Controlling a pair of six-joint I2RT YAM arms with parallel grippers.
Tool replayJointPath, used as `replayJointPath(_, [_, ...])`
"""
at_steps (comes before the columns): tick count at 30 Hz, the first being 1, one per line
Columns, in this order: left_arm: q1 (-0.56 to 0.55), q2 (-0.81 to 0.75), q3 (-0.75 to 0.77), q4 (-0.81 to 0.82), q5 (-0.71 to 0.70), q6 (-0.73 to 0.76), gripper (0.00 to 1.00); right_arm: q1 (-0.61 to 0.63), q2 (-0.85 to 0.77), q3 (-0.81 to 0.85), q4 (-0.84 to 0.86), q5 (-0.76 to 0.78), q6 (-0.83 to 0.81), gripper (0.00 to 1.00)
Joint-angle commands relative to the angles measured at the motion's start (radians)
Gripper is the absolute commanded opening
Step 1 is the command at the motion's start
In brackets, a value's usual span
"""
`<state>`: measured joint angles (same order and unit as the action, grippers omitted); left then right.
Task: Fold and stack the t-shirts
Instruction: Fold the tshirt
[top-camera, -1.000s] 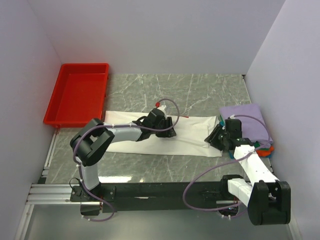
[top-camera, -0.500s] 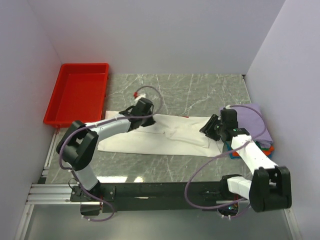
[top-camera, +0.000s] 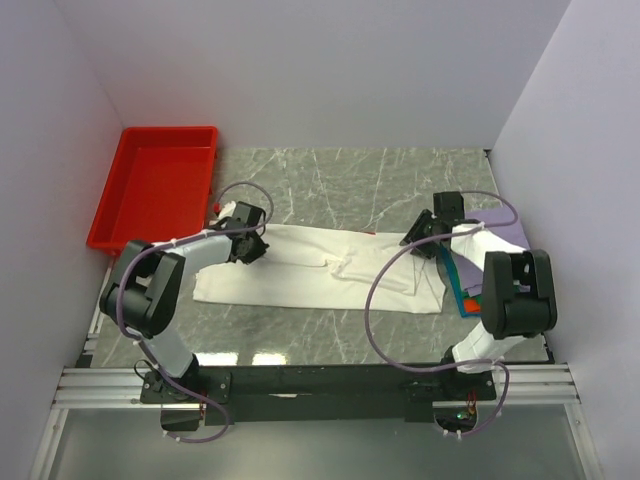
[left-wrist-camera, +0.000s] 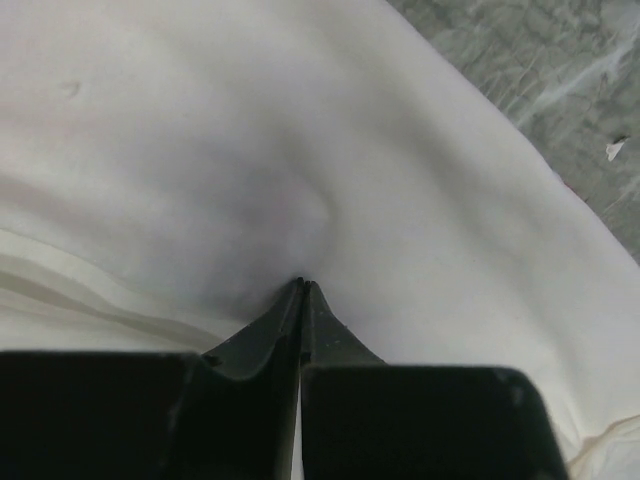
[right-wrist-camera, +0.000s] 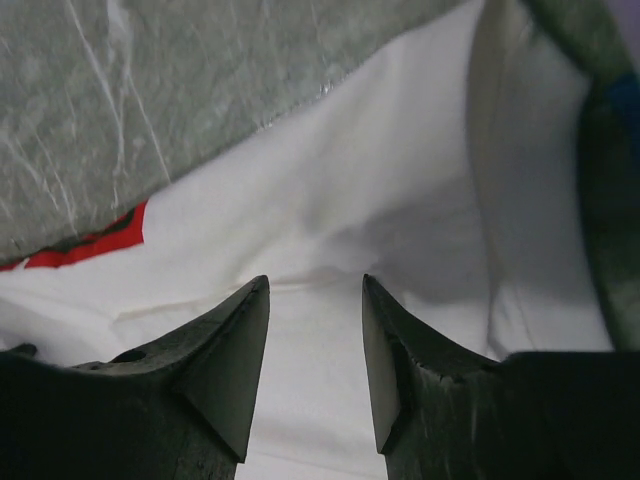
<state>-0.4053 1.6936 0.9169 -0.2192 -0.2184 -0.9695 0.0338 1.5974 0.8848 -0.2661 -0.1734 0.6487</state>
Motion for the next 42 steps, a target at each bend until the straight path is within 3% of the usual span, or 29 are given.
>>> replayJointPath(1, [0.031,-0.005,-0.068,-0.045,-0.006,-0.024,0.07,-0.018,0.062,0.080,0.005,0.026,-0.021,0.49])
replayJointPath(10, [0.037,-0.028,-0.121,-0.003,0.045,-0.014,0.06,-0.028,0.165,0.221,-0.041,0.048,-0.053,0.49])
replayJointPath(17, [0.037,-0.051,-0.105,0.004,0.065,0.006,0.04,-0.017,0.036,0.177,-0.053,0.090,-0.080,0.49])
replayJointPath(23, [0.036,-0.097,-0.069,-0.008,0.088,0.037,0.04,0.009,0.012,0.171,-0.122,0.216,-0.118,0.49])
replayJointPath(28, [-0.003,-0.114,0.019,-0.028,0.120,0.075,0.04,0.015,-0.053,0.141,-0.073,0.120,-0.112,0.40])
replayJointPath(35, [-0.063,-0.040,0.140,-0.043,0.128,0.077,0.03,0.288,-0.005,0.247,-0.071,0.084,-0.057,0.39])
replayJointPath(42, [-0.063,0.035,0.188,-0.011,0.139,0.107,0.01,0.406,0.131,0.301,-0.005,0.032,-0.015,0.35])
